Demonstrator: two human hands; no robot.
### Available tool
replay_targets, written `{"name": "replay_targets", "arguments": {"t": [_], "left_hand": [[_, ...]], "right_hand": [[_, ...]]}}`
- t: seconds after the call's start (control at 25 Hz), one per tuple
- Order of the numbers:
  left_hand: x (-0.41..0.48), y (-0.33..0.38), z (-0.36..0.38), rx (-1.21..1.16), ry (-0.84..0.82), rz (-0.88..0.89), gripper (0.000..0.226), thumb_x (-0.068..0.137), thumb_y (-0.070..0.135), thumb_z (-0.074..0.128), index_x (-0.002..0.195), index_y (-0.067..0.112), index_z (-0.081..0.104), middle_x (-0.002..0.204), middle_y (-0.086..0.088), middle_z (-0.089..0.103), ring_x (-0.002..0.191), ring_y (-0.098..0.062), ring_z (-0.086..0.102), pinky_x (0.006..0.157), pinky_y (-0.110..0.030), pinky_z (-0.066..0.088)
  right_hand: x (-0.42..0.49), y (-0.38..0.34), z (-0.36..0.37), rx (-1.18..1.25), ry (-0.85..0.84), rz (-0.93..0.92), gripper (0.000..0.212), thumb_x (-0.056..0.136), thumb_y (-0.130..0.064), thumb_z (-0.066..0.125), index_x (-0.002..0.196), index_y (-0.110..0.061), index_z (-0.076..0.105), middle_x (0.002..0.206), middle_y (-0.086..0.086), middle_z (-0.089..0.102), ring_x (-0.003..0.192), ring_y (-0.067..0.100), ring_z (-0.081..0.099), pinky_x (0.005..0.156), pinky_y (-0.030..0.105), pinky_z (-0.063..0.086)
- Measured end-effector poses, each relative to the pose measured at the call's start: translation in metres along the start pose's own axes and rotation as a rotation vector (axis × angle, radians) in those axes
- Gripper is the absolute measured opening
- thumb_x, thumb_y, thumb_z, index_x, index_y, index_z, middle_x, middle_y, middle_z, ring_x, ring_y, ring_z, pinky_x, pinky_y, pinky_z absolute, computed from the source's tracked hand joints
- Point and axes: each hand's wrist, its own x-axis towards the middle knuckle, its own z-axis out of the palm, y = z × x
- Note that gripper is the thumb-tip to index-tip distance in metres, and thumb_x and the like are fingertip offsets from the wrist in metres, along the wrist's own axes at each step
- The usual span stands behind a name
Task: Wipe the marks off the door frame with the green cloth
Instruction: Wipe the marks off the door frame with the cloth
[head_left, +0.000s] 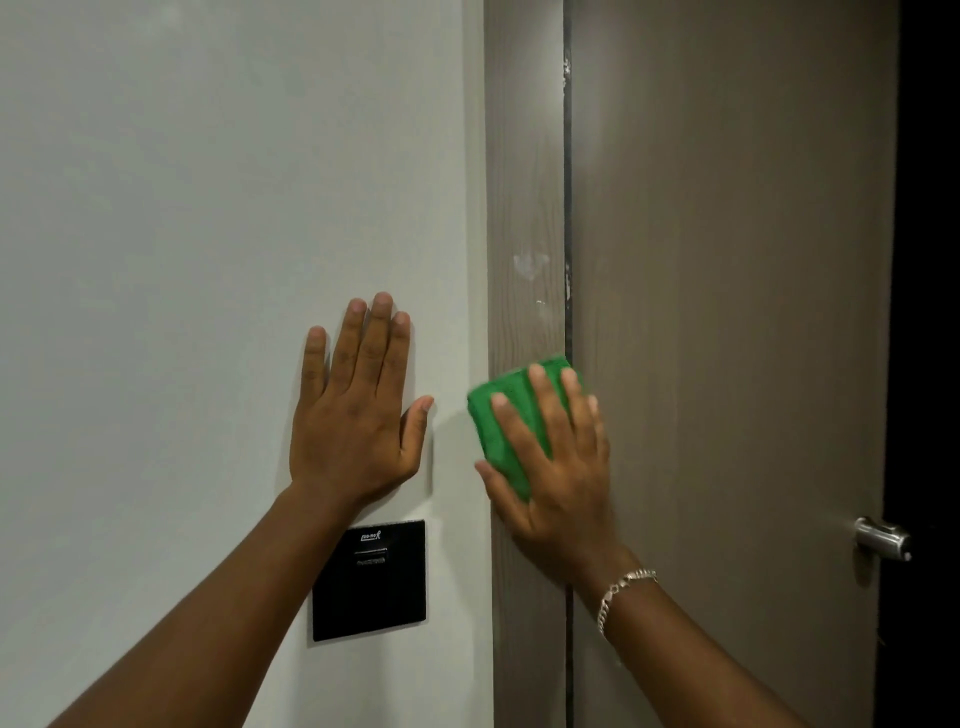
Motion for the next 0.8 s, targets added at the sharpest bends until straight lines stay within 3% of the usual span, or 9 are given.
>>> {"name": "replay_targets", "arguments": {"t": [0.24, 0.32, 0.4, 0.48, 0.68, 0.8], "left_hand": [[0.000, 0.000, 0.003, 0.002, 0.005, -0.009, 0.078, 0.093, 0.050, 0.031, 0.156, 0.010, 0.008, 0.167, -0.013, 0.008, 0.155, -0.029, 0.004, 0.125, -0.054, 0.009], [0.000, 0.001, 0.002, -0.006, 0.013, -0.024, 0.078, 0.093, 0.050, 0.031, 0.156, 0.009, 0.010, 0.167, -0.013, 0.009, 0.155, -0.029, 0.006, 0.125, -0.053, 0.009], [0.000, 0.002, 0.001, -0.007, 0.016, -0.031, 0.078, 0.093, 0.049, 0.033, 0.156, 0.008, 0.011, 0.166, -0.014, 0.010, 0.155, -0.029, 0.007, 0.125, -0.052, 0.010], [0.001, 0.002, 0.000, -0.008, 0.012, -0.035, 0.078, 0.093, 0.049, 0.034, 0.156, 0.008, 0.011, 0.166, -0.015, 0.011, 0.154, -0.029, 0.008, 0.124, -0.053, 0.012], [0.001, 0.003, 0.001, -0.001, 0.003, -0.035, 0.078, 0.093, 0.048, 0.035, 0.156, 0.007, 0.012, 0.166, -0.015, 0.011, 0.154, -0.029, 0.008, 0.124, -0.054, 0.015], [0.001, 0.001, 0.001, -0.001, 0.009, -0.035, 0.078, 0.093, 0.048, 0.035, 0.155, 0.007, 0.014, 0.166, -0.014, 0.012, 0.154, -0.029, 0.009, 0.123, -0.054, 0.016]], "right_hand": [[0.083, -0.001, -0.005, 0.097, 0.153, 0.296, 0.062, 0.096, -0.055, 0.044, 0.151, -0.029, 0.032, 0.163, 0.013, 0.029, 0.153, 0.036, 0.019, 0.121, 0.060, 0.024], [0.098, 0.001, -0.007, 0.050, 0.133, 0.237, 0.063, 0.096, -0.057, 0.041, 0.153, -0.030, 0.030, 0.165, 0.012, 0.026, 0.154, 0.035, 0.015, 0.123, 0.058, 0.019], [0.075, 0.008, -0.006, -0.006, 0.054, 0.056, 0.065, 0.098, -0.059, 0.039, 0.155, -0.032, 0.023, 0.167, 0.010, 0.019, 0.156, 0.032, 0.007, 0.125, 0.057, 0.013], [0.042, 0.015, -0.006, -0.011, 0.007, -0.081, 0.065, 0.098, -0.058, 0.041, 0.155, -0.031, 0.025, 0.167, 0.010, 0.020, 0.156, 0.032, 0.008, 0.124, 0.059, 0.016], [0.088, 0.015, -0.010, 0.099, 0.118, 0.171, 0.062, 0.097, -0.054, 0.043, 0.152, -0.029, 0.030, 0.164, 0.013, 0.027, 0.155, 0.034, 0.015, 0.123, 0.058, 0.020], [0.150, 0.013, -0.021, 0.102, 0.164, 0.182, 0.062, 0.096, -0.053, 0.044, 0.152, -0.027, 0.034, 0.162, 0.014, 0.031, 0.153, 0.036, 0.021, 0.122, 0.059, 0.022]]}}
